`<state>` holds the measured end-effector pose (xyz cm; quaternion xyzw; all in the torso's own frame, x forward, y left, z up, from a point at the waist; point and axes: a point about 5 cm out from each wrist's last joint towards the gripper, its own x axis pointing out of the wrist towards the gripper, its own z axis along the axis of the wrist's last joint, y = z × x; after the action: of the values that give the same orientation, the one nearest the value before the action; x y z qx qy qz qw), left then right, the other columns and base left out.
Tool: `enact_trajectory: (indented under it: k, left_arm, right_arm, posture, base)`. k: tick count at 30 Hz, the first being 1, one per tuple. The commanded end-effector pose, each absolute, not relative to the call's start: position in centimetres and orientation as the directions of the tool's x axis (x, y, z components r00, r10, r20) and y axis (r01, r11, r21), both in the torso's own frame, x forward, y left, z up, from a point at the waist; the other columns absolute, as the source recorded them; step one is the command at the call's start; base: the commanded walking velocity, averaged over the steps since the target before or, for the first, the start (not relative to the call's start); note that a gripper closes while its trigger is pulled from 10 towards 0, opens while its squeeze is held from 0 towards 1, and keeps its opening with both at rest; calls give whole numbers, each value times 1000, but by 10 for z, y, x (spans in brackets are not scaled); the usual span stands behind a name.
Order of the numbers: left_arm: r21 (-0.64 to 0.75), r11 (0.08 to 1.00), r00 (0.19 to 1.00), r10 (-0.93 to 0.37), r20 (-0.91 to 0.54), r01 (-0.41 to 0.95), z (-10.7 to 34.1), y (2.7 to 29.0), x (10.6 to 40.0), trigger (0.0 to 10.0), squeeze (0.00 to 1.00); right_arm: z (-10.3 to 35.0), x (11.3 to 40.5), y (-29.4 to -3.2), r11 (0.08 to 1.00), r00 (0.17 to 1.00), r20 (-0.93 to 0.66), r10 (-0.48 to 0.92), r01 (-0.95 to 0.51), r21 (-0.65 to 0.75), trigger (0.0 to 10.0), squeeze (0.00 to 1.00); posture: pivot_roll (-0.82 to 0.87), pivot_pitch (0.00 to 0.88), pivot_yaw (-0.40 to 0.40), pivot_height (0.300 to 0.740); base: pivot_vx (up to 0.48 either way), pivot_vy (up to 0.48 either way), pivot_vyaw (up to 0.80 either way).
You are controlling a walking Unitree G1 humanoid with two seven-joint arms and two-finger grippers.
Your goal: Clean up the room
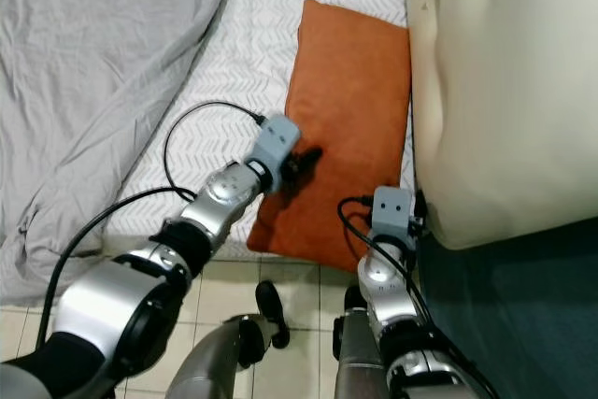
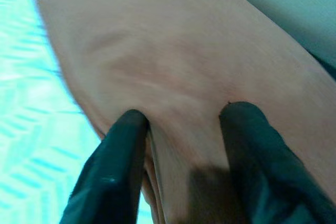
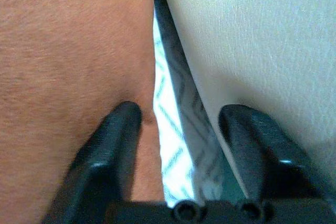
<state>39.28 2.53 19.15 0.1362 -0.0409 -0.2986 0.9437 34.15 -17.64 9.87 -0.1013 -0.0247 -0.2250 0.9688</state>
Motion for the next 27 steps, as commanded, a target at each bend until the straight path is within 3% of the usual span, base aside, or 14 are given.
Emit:
enact_trajectory:
  k: [1, 5, 7, 12, 13, 18, 21, 22, 23, 27]
  left_arm:
    - [239, 813, 825, -560, 76, 531, 201, 36, 396, 10000, 1000]
    - [177, 840, 838, -534, 112, 512, 194, 60, 397, 10000, 1000]
    - [64, 868, 860, -497, 118, 492, 174, 81, 392, 10000, 1000]
    - [-12, 861, 855, -502, 129, 508, 147, 90, 376, 10000, 1000]
    - [-30, 863, 857, -497, 135, 504, 142, 95, 371, 10000, 1000]
    - [-50, 875, 872, -473, 127, 482, 120, 113, 344, 10000, 1000]
    - [-36, 876, 874, -476, 98, 481, 111, 123, 328, 10000, 1000]
    - [-27, 879, 879, -474, 47, 476, 97, 134, 312, 10000, 584]
    - [-29, 877, 878, -479, 26, 479, 91, 137, 305, 10000, 0]
    - [-27, 873, 873, -487, -24, 487, 76, 142, 286, 10000, 0]
  right_arm:
    - [136, 344, -185, 862, 861, 275, -428, 480, -162, 10000, 1000]
    - [158, 339, -181, 885, 857, 363, -367, 441, -146, 10000, 1000]
    - [177, 336, -179, 909, 856, 428, -289, 386, -159, 10000, 1000]
    - [188, 338, -172, 953, 890, 410, -201, 274, -127, 10000, 1000]
    - [190, 339, -169, 967, 902, 386, -192, 241, -83, 10000, 0]
    - [176, 345, -160, 972, 970, 181, -160, 123, 199, 10000, 0]
    - [160, 349, -154, 960, 992, 65, -109, 88, 267, 10000, 0]
    - [139, 353, -153, 946, 996, -53, -71, 84, 313, 10000, 0]
    - [132, 355, -153, 934, 994, -92, -56, 85, 347, 10000, 0]
    - [129, 362, -153, 903, 990, -136, -31, 86, 420, 10000, 0]
  posture:
    - [-287, 551, 117, 740]
    - [-261, 545, 103, 740]
    - [-227, 538, 92, 740]
    - [-208, 525, 78, 740]
    - [-203, 518, 76, 740]
    - [-159, 475, 72, 740]
    - [-145, 467, 73, 740]
    - [-110, 449, 71, 740]
    - [-106, 446, 70, 740]
    - [-91, 435, 68, 740]
  base:
    - [0, 0, 0]
    - [0, 0, 0]
    - [0, 0, 0]
    - [0, 0, 0]
    - [0, 0, 0]
    - [0, 0, 0]
    - [0, 0, 0]
    - [0, 0, 0]
    - [0, 0, 0]
    - [0, 0, 0]
